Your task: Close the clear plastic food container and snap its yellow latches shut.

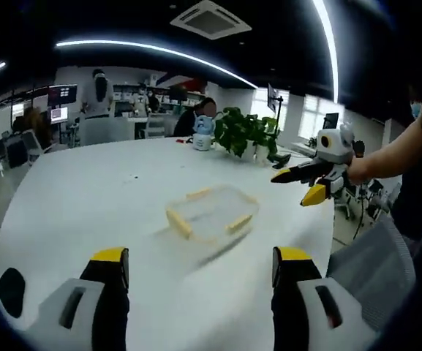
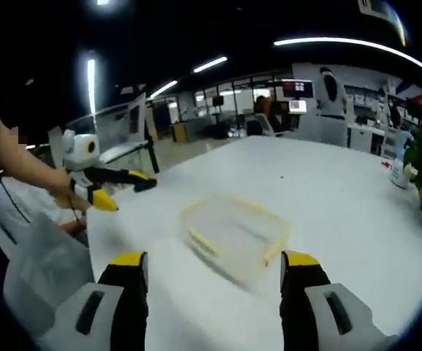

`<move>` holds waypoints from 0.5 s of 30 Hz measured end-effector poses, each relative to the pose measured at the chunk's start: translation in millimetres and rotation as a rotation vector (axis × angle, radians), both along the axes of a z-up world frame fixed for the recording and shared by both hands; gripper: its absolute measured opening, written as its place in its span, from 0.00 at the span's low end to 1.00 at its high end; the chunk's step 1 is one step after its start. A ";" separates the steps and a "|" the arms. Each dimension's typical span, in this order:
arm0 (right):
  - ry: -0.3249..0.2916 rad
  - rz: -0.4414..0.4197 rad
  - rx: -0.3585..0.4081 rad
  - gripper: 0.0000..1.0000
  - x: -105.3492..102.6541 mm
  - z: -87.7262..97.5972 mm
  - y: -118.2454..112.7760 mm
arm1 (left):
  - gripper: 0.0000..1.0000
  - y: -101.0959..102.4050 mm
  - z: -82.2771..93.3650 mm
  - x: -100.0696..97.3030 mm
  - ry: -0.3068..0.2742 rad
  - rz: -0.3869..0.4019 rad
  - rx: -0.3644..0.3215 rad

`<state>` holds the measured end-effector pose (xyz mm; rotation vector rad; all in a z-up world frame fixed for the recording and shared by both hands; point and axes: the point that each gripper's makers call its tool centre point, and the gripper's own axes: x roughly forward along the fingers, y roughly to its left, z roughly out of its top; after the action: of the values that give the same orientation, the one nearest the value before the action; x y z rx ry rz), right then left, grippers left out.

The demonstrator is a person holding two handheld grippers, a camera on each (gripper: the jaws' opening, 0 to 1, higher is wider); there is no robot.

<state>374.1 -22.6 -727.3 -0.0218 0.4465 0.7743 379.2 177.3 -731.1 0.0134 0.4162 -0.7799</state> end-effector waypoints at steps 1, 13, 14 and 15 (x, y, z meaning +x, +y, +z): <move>-0.005 -0.004 0.004 0.74 -2.2 1.1 0.2 | 0.81 -0.1 0.5 -2.8 -0.001 -0.001 -0.009; -0.034 -0.032 0.067 0.74 -56.4 5.3 12.7 | 0.82 8.5 14.5 -36.0 -0.031 0.011 -0.114; -0.038 -0.033 0.071 0.74 -59.7 6.0 13.3 | 0.82 9.7 17.6 -39.1 -0.042 0.012 -0.120; -0.046 -0.036 0.081 0.74 -64.4 8.0 14.4 | 0.82 11.2 18.6 -41.7 -0.042 0.013 -0.120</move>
<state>309.7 -8.2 -719.3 0.0434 0.3708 0.7544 337.5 188.5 -712.5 -0.0854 0.3288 -0.7891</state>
